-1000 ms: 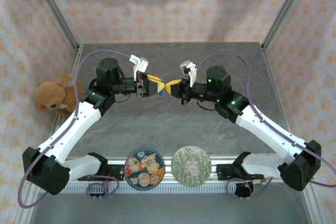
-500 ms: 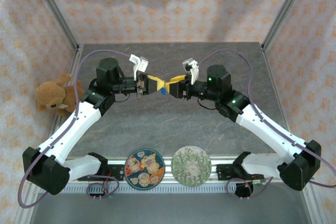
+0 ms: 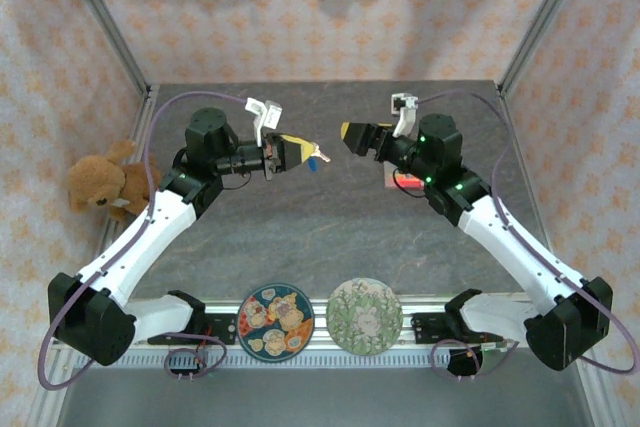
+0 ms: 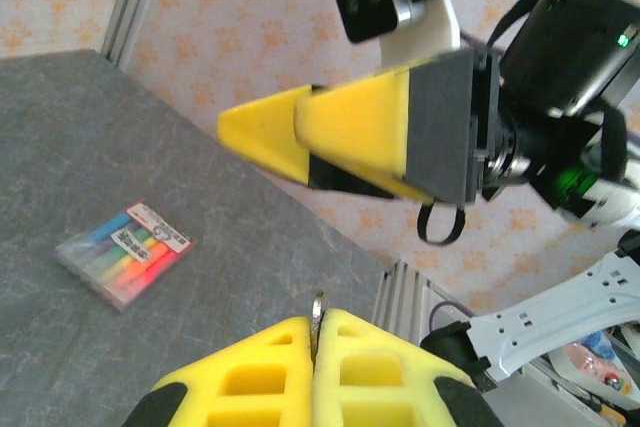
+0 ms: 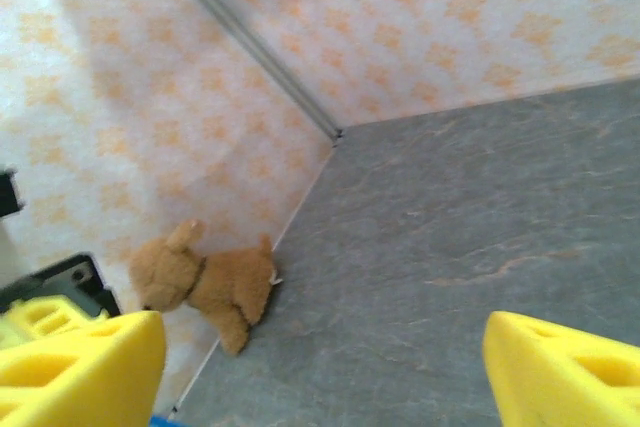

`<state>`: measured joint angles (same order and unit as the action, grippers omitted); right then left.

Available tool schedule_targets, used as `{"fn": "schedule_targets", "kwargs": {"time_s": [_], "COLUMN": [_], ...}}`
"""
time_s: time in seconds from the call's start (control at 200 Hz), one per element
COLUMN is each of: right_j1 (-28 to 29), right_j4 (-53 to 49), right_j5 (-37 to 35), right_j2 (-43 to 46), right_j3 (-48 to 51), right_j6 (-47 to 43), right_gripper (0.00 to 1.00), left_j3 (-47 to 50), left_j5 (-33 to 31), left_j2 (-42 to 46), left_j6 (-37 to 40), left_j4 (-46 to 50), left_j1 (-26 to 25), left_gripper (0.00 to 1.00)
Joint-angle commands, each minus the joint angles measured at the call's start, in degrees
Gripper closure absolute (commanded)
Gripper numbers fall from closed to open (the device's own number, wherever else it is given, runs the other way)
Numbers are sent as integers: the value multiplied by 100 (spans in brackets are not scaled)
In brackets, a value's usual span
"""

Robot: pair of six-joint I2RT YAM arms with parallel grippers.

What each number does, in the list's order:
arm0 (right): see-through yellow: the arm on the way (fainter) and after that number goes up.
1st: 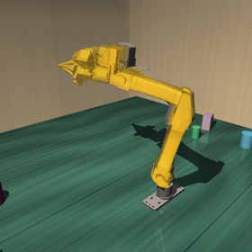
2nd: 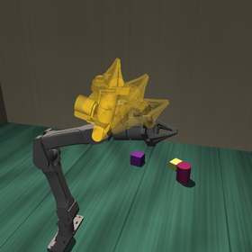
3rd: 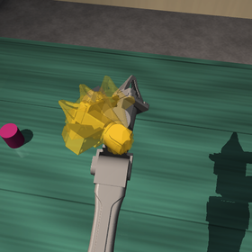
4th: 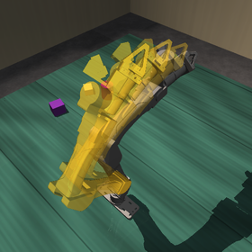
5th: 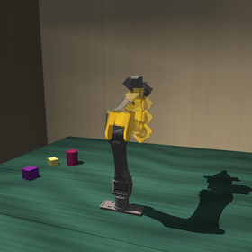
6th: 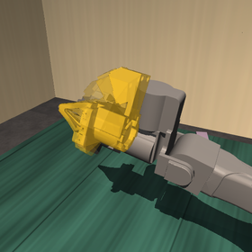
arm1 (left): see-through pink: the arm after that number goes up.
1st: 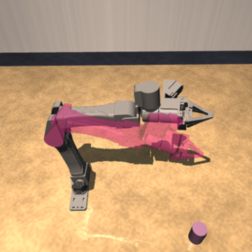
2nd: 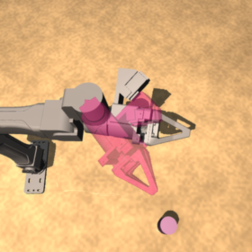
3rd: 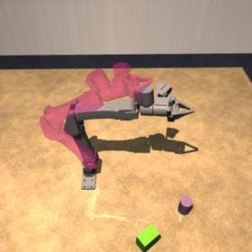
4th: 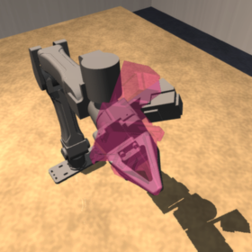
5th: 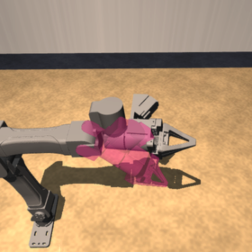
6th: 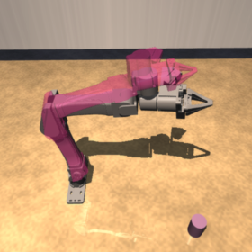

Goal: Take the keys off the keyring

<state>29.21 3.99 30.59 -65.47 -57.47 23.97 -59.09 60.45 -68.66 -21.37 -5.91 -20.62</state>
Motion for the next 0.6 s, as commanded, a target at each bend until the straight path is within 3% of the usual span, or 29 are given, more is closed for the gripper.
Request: {"fn": "schedule_targets", "kwargs": {"time_s": [0.0, 0.2, 0.596], "right_j1": [19, 128, 629], "right_j4": [1434, 3223, 3268], "right_j5": [813, 1513, 1588], "right_j2": [73, -186, -541], "right_j3": [343, 904, 694], "right_j6": [568, 1214, 996], "right_gripper": [30, 42, 55], "left_j3": [58, 99, 165], "left_j5": [-147, -59, -42], "left_j2": [-6, -81, -67], "left_j6": [-225, -472, -500], "left_j4": [-525, -819, -901], "left_j1": [23, 15, 16], "left_gripper": [100, 100, 100]}}
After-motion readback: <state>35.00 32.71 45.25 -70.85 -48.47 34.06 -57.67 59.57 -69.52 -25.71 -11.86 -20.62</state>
